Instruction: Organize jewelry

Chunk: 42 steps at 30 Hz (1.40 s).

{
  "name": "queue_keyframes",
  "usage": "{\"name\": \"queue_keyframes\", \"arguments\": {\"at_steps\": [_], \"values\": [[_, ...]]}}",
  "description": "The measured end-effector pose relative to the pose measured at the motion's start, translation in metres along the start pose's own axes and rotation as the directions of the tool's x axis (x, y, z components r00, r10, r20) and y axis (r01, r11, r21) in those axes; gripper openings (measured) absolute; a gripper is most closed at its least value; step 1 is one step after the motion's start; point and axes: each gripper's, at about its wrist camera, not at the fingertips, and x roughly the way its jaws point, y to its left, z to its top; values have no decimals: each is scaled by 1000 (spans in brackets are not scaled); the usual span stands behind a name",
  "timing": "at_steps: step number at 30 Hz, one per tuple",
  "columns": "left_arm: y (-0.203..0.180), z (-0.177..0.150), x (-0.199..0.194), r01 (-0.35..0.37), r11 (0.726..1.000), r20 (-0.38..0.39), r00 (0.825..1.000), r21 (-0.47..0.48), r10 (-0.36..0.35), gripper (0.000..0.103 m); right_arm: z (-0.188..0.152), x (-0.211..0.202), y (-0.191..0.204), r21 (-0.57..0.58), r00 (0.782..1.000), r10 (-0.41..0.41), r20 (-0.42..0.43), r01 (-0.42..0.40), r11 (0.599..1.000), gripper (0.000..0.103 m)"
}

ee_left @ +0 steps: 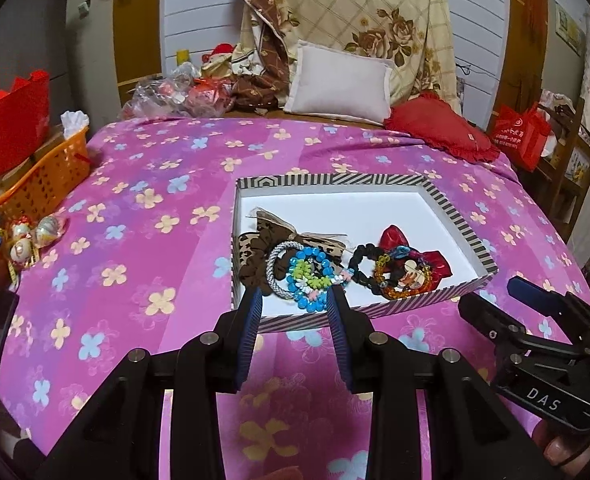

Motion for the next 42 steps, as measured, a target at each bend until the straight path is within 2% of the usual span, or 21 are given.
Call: {"name": "queue_keyframes", "arguments": {"at_steps": [42], "values": [[3, -2, -5, -11, 1000, 8, 1000, 2, 11, 22, 2, 7, 5, -13, 1000, 8, -31, -8, 1000, 81]]}}
